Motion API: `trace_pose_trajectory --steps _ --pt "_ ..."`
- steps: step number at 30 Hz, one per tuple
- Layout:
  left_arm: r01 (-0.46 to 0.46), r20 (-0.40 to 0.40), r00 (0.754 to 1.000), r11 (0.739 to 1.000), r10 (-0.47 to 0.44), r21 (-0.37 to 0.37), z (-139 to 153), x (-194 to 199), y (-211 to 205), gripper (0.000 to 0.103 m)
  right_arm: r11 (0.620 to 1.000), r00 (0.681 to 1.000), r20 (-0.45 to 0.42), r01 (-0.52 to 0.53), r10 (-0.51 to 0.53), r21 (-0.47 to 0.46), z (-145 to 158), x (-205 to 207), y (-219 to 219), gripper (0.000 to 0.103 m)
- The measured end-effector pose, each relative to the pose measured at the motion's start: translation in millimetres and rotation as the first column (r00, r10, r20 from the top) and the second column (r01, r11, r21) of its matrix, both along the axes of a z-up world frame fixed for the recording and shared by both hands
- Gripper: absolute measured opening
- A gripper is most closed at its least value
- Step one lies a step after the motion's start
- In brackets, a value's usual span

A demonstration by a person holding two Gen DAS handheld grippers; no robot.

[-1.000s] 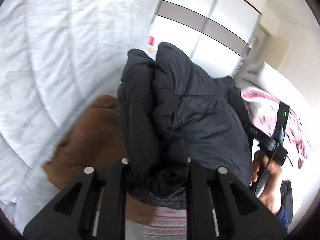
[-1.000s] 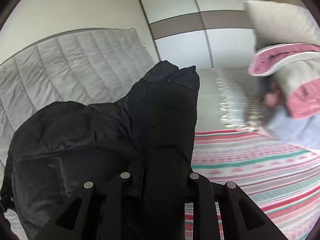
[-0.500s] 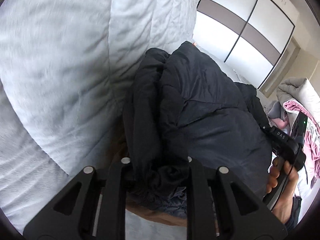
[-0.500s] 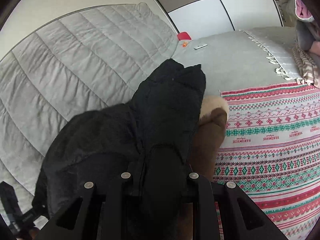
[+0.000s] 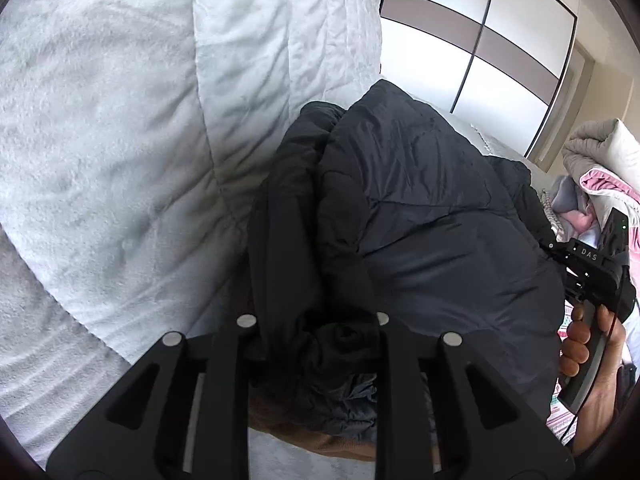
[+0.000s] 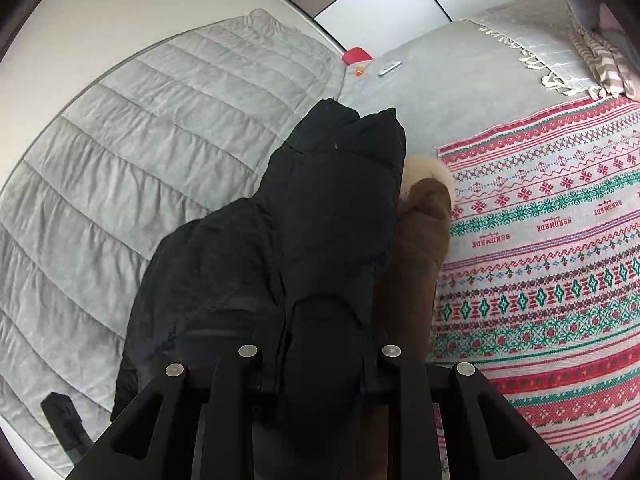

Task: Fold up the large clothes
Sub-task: 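Lift the jacket bundle with both grippers and carry it onto the brown folded blanket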

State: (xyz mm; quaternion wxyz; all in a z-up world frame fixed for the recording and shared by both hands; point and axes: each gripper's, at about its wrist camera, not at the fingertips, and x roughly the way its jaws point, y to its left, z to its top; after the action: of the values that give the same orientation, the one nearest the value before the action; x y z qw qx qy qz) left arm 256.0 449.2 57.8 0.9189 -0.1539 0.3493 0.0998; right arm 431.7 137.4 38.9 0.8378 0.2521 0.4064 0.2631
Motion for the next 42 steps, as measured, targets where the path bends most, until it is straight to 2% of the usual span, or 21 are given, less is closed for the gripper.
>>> trace_pose_trajectory --steps 3,5,7,9,11,13,14,17,20,22,23,26,29,32,35,38,42 --pt "-0.001 0.007 1.0 1.0 0.001 -0.006 -4 -4 5 0.027 0.999 1.0 0.0 -0.017 0.017 -0.031 1 2 5 0.027" --pt "-0.009 0.003 1.0 1.0 0.009 0.004 -6 -6 6 0.036 0.997 0.999 0.018 -0.03 0.032 -0.076 3 0 11 0.033" --pt "-0.02 0.0 1.0 1.0 0.02 0.013 -4 -10 8 0.04 0.995 1.0 0.014 -0.026 0.027 -0.099 1 0 12 0.042" --pt "-0.028 0.018 0.999 0.999 0.027 0.024 5 -16 6 0.041 0.994 0.999 0.015 -0.027 0.029 -0.11 -1 -2 11 0.047" --pt "-0.053 0.04 0.998 0.997 0.05 0.064 16 -24 1 0.043 0.989 0.999 0.032 -0.034 0.039 -0.147 0 -5 10 0.053" --pt "-0.122 0.09 0.99 0.979 0.108 0.161 34 -42 -7 0.045 0.984 0.998 0.049 -0.025 0.035 -0.177 5 -9 3 0.067" --pt "-0.143 0.11 0.986 0.974 0.125 0.178 41 -47 -7 0.045 0.983 0.998 0.055 -0.015 0.025 -0.18 6 -10 -2 0.069" --pt "-0.228 0.21 0.959 0.959 0.191 0.17 65 -78 -6 0.045 0.981 0.994 0.105 0.049 -0.03 -0.189 14 -20 -21 0.07" --pt "-0.192 0.236 0.96 0.969 0.152 0.155 75 -84 -13 0.044 0.977 0.978 0.202 0.089 -0.049 -0.194 25 -37 -29 0.07" --pt "-0.119 0.197 0.977 0.977 0.084 0.175 69 -71 -26 0.045 0.978 0.962 0.272 0.055 0.002 -0.202 33 -52 -19 0.07" --pt "-0.1 0.163 0.984 0.976 0.068 0.194 63 -62 -30 0.041 0.976 0.954 0.299 0.033 0.033 -0.215 36 -59 -12 0.069" --pt "-0.117 0.052 0.993 0.968 0.108 0.222 31 -40 -29 0.021 0.96 0.916 0.378 -0.026 0.135 -0.279 46 -85 19 0.068" --pt "-0.146 -0.014 0.988 0.971 0.152 0.188 2 -30 -15 0.02 0.93 0.904 0.353 -0.113 0.242 -0.349 39 -96 52 0.068" --pt "-0.155 -0.037 0.986 0.969 0.165 0.19 -14 -30 -8 0.02 0.901 0.892 0.349 -0.13 0.289 -0.413 23 -97 73 0.068" --pt "-0.155 -0.046 0.985 0.969 0.167 0.19 -20 -27 -2 0.02 0.891 0.899 0.33 -0.125 0.288 -0.437 10 -96 87 0.069" --pt "-0.142 -0.05 0.987 0.971 0.154 0.193 -13 -28 -3 0.02 0.88 0.904 0.315 -0.121 0.289 -0.459 5 -94 91 0.069" --pt "-0.131 -0.046 0.988 0.966 0.145 0.225 5 -43 -9 0.02 0.905 0.915 0.296 -0.143 0.276 -0.4 18 -101 65 0.069"
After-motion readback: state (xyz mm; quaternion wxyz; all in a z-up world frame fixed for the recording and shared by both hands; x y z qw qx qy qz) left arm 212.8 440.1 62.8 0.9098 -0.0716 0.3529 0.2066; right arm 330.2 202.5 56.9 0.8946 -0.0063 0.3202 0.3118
